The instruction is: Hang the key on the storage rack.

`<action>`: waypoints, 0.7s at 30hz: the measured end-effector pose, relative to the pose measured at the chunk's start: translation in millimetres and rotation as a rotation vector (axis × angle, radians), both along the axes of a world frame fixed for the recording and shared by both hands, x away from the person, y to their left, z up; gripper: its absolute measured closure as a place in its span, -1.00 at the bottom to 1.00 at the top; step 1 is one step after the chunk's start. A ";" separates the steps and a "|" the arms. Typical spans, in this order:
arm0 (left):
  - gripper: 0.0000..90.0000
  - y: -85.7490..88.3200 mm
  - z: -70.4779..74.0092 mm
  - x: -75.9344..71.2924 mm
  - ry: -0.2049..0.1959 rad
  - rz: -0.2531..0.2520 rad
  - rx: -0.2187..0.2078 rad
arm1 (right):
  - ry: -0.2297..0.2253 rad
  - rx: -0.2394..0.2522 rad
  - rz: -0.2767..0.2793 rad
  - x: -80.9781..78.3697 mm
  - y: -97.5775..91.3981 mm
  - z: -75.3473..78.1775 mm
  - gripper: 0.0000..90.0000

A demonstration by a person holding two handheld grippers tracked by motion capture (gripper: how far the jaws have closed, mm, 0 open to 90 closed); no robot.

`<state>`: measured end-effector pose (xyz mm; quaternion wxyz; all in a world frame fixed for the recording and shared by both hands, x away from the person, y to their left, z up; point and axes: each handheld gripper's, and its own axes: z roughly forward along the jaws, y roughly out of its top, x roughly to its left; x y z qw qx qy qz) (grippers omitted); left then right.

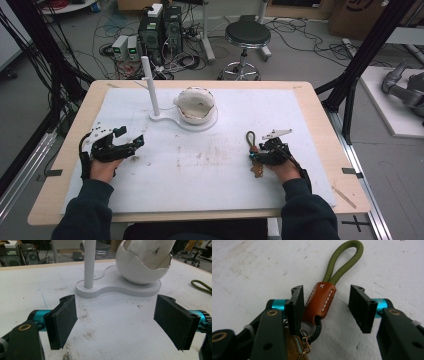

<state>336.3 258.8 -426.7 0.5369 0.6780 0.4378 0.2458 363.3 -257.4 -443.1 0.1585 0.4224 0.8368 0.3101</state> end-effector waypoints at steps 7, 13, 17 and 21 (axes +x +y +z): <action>-0.59 -0.1 -1.1 1.0 0.009 0.002 0.003 | 0.014 -0.009 0.055 -2.5 3.6 3.5 0.72; -0.58 1.7 -1.4 1.5 0.009 0.010 0.000 | 0.039 0.033 0.058 -0.5 0.1 4.8 0.76; -0.58 3.6 -1.4 1.9 0.003 0.013 -0.017 | -0.007 0.099 0.074 -1.6 -1.2 11.7 0.77; -0.58 6.3 0.0 0.6 -0.009 0.014 -0.034 | -0.062 0.196 0.123 -3.3 0.6 20.9 0.76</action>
